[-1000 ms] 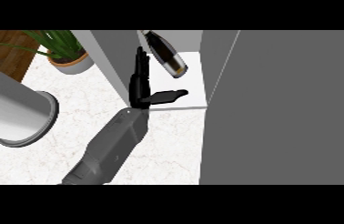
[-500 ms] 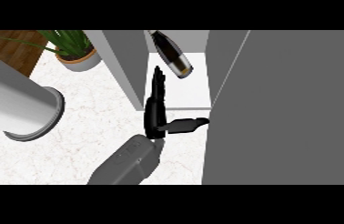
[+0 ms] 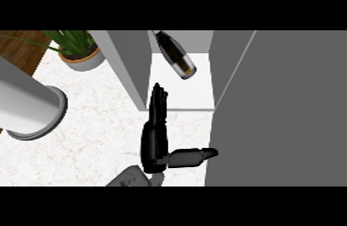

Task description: Pick up the wine, place it into the cabinet and close the cabinet

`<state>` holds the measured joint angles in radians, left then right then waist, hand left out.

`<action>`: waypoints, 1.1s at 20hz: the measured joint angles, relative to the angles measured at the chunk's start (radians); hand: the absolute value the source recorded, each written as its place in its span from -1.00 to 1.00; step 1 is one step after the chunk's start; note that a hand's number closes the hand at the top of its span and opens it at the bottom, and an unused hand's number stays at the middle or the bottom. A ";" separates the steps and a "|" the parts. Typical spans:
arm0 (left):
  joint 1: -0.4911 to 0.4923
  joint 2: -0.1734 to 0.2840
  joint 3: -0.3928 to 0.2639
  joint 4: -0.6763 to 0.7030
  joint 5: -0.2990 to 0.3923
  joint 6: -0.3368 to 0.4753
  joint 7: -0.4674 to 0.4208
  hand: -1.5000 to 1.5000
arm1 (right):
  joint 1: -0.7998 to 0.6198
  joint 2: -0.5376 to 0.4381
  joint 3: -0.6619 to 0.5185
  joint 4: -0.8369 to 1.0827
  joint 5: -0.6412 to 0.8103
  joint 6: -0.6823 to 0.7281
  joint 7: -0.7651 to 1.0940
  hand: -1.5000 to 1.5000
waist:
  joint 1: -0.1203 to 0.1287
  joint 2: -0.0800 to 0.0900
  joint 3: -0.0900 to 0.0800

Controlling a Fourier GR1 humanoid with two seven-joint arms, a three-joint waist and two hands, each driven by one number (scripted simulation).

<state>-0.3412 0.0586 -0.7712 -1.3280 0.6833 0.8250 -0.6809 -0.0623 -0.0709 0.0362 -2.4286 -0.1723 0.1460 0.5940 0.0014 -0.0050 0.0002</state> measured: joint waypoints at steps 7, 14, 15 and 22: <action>0.158 0.053 -0.059 -0.217 -0.098 0.079 0.043 -1.00 | -0.005 0.000 0.005 0.000 0.002 -0.002 0.005 -1.00 | 0.000 0.001 0.000; 0.289 0.164 -0.092 -0.419 -0.147 0.062 0.067 -1.00 | 0.013 -0.008 0.009 0.001 -0.011 0.037 0.016 1.00 | -0.002 0.001 0.000; 0.300 0.179 -0.096 -0.435 -0.153 0.056 0.068 -1.00 | 0.018 -0.007 0.014 0.002 -0.014 0.044 0.018 1.00 | -0.002 0.001 0.000; 0.404 0.319 -0.104 -0.581 -0.155 -0.023 0.076 -1.00 | 0.063 -0.025 0.049 0.005 -0.033 0.121 0.023 1.00 | -0.003 0.001 0.000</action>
<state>0.0632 0.3781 -0.8752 -1.9093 0.5280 0.8020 -0.6045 0.0007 -0.0962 0.0857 -2.4239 -0.2052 0.2672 0.6175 -0.0019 -0.0038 0.0006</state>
